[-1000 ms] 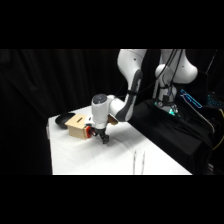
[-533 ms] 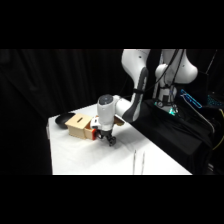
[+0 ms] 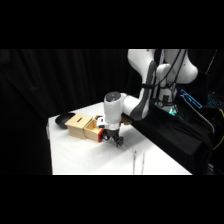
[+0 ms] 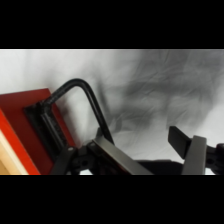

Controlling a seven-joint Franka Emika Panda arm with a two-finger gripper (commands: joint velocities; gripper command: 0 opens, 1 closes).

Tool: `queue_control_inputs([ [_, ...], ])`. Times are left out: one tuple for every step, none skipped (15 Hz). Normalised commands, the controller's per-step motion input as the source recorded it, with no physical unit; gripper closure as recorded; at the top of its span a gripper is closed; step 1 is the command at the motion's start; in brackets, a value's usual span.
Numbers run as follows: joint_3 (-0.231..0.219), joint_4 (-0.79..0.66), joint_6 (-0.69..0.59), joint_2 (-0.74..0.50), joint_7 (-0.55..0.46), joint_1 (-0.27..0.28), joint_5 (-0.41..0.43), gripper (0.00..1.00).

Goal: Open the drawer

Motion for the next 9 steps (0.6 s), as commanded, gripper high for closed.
queue_control_inputs([
  [0.116, -0.25, -0.03, -0.34, -0.16, -0.071, 0.185, 0.00],
  [0.126, -0.24, -0.04, -0.33, -0.17, -0.083, 0.192, 0.00],
  [0.129, -0.24, -0.05, -0.33, -0.17, -0.088, 0.190, 0.00],
  [0.146, -0.23, -0.07, -0.33, -0.20, -0.106, 0.201, 0.00],
  [0.149, -0.22, -0.07, -0.32, -0.21, -0.112, 0.207, 0.00],
  [0.170, -0.21, -0.12, -0.35, -0.24, -0.133, 0.229, 0.00],
  [0.170, -0.21, -0.17, -0.37, -0.23, -0.134, 0.239, 0.00],
  [0.189, -0.22, -0.18, -0.40, -0.27, -0.152, 0.255, 0.00],
  [0.179, -0.22, -0.21, -0.43, -0.28, -0.144, 0.248, 0.00],
])
